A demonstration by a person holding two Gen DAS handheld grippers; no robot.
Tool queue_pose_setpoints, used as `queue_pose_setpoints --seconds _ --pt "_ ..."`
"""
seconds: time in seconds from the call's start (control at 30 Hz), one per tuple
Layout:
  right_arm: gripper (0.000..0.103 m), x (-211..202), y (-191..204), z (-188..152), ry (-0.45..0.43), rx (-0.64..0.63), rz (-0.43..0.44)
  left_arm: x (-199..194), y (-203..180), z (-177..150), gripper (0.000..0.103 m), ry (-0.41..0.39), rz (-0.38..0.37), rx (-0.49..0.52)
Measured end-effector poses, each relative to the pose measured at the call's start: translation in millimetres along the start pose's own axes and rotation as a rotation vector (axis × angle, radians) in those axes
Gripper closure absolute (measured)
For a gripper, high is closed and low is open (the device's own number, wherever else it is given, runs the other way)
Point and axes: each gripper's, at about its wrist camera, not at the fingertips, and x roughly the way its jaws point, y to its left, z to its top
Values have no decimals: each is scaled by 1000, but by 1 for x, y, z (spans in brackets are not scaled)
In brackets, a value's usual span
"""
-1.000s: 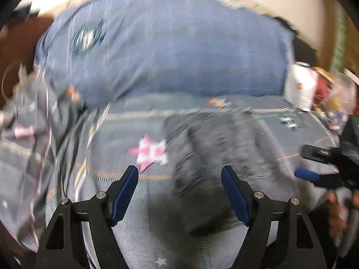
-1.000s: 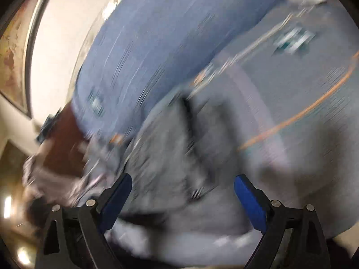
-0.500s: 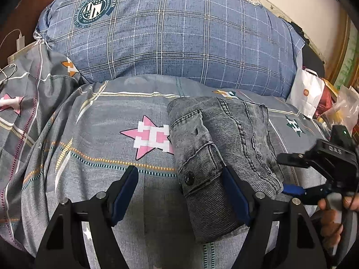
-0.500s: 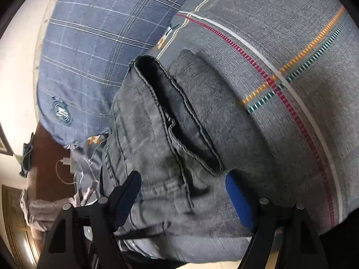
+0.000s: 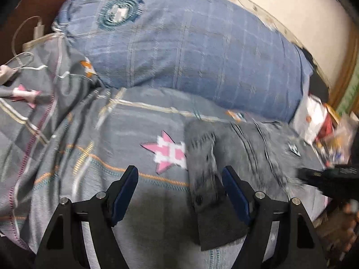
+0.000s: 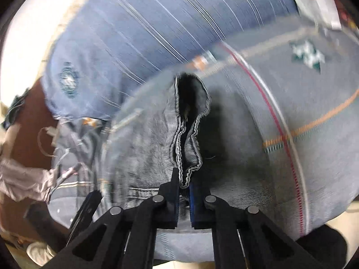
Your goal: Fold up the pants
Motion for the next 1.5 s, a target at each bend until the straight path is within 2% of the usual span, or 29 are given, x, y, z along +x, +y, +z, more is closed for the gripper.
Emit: queue_pose_setpoints --seconds 0.13,0.2,0.27,0.33,0.37,0.43,0.47,0.53,0.6,0.67,0.8,0.87,0.93,0.97,1.03,1.07,1.1,1.2,1.3,1.4,1.43,1.5 --pt "96 -31 -2 -25 -69 -25 8 3 -1 6 25 -1 23 11" --pt "96 -16 -25 -40 -42 13 -32 15 -7 4 25 23 55 38" --pt "96 16 -61 -58 18 75 -87 31 -18 -1 25 64 77 72" --pt "96 47 -90 -72 81 135 -75 48 -40 -10 25 94 123 176" --pt "95 47 -93 -73 63 148 -55 56 -55 -17 25 99 165 262" --pt "92 36 -88 -69 41 123 -34 66 -78 -29 25 67 312 415" --pt "88 30 -84 -66 32 104 -41 68 -84 -31 25 51 351 456" --pt "71 13 -74 -60 1 66 -64 73 -85 -29 25 66 367 445" --pt "40 -5 -67 -60 -17 75 -18 77 -82 -27 25 82 373 432" --pt "30 -11 -65 -65 -12 88 24 78 -79 -27 25 84 371 421" --pt "30 4 -54 -70 51 89 53 78 -77 -27 25 83 362 407" --pt "30 18 -56 -74 82 132 54 78 -76 -28 25 86 350 404" --pt "30 34 -65 -79 134 212 99 78 -74 -27 25 93 338 395" --pt "34 41 -68 -80 147 255 125 78 -73 -27 25 96 333 389" --pt "74 48 -70 -78 151 289 143 78 -72 -27 25 94 330 386" --pt "84 48 -66 -77 135 272 128 78 -71 -27 25 95 325 383" --pt "86 42 -60 -74 123 225 100 78 -70 -27 25 96 320 380" --pt "86 19 -20 -61 69 26 4 76 -64 -22 25 114 285 361" --pt "86 -7 17 -44 -21 -165 -97 65 -57 -12 25 129 216 303" --pt "86 -7 30 -33 -94 -315 -263 39 -56 -4 25 46 203 284" --pt "86 3 20 -32 -80 -315 -299 32 -59 -3 25 24 207 281" --pt "86 37 -22 -35 44 -206 -270 30 -68 -5 25 15 188 292"
